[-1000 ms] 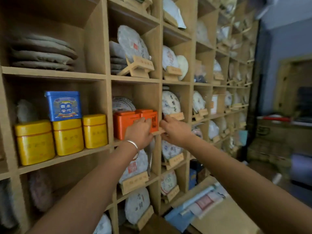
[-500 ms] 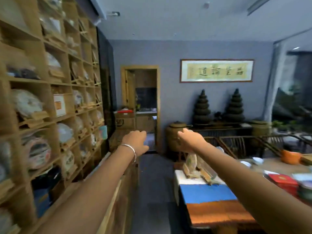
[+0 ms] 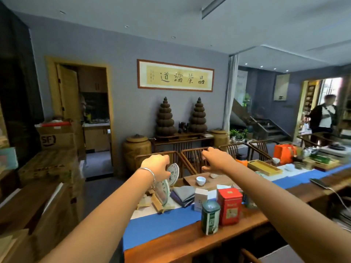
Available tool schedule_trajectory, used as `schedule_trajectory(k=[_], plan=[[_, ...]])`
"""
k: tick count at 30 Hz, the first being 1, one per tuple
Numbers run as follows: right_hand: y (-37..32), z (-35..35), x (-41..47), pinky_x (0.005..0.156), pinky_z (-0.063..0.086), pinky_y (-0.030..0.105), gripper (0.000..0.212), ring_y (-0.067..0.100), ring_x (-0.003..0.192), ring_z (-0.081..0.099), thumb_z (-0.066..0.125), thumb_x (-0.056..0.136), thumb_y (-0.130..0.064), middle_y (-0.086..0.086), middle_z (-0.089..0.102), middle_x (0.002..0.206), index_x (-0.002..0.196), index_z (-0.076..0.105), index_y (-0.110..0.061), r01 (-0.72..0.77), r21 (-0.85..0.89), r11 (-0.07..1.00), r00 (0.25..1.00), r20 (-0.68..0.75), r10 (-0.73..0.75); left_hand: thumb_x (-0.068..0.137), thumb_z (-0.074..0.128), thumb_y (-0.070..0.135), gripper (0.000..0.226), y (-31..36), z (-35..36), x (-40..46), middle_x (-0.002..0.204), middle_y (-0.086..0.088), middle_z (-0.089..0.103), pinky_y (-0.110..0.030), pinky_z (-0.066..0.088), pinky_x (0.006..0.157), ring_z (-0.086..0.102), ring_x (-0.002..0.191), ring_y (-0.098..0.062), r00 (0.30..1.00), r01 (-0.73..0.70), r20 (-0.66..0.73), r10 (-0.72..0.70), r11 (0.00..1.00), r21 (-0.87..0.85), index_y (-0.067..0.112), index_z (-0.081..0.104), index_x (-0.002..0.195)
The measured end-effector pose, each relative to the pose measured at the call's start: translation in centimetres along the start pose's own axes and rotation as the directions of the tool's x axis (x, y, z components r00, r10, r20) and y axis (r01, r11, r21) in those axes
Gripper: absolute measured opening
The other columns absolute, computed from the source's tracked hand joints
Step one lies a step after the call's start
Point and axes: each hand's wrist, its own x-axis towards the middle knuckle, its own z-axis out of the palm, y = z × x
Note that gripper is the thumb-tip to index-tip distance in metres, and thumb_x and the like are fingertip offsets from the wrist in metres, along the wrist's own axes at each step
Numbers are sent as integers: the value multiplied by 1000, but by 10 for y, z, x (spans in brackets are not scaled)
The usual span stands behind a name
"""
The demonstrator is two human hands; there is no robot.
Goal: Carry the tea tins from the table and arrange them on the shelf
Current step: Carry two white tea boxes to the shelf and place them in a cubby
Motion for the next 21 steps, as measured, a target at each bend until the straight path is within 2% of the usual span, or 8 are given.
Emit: schedule_trajectory(k=[5,9,13,16,21], plan=[[67,52,26,82,48,38,41,29,107,55,60,88,-40,11,50,122,120,50,-15,-12,18,1000,996,90,11,83,61,38,39,38,54,72,116,-4,59,-39,51,87,58,104,-26,991,-16,132,16,1000,1,21,52,118],[112,93,50,76,46,35,44,29,108,55,58,89,-41,11,51,122,123,49,-16,-32,32,999,990,141,27,85,58,37,40,56,101,121,118,-8,59,-38,50,87,58,107,-28,969,-58,239,62,998,-27,18,51,119],[144,136,75,81,48,37,44,27,109,55,60,88,-39,9,52,126,124,50,-16,-50,41,998,974,222,40,86,55,39,45,67,154,162,119,-9,58,-42,50,89,56,106,-29,929,-107,349,120,993,-57,16,49,124],[164,169,99,81,51,37,41,26,104,55,61,88,-40,9,54,121,120,52,-15,-66,29,997,963,264,56,85,57,38,47,67,192,198,125,-9,56,-42,48,93,55,112,-29,915,-130,375,149,989,-76,16,48,126],[194,221,149,74,42,33,39,28,104,54,61,89,-35,11,52,121,121,50,-15,-100,45,994,938,338,79,85,58,39,42,55,250,268,123,-9,59,-39,48,90,56,110,-30,901,-130,397,173,983,-132,17,50,121]])
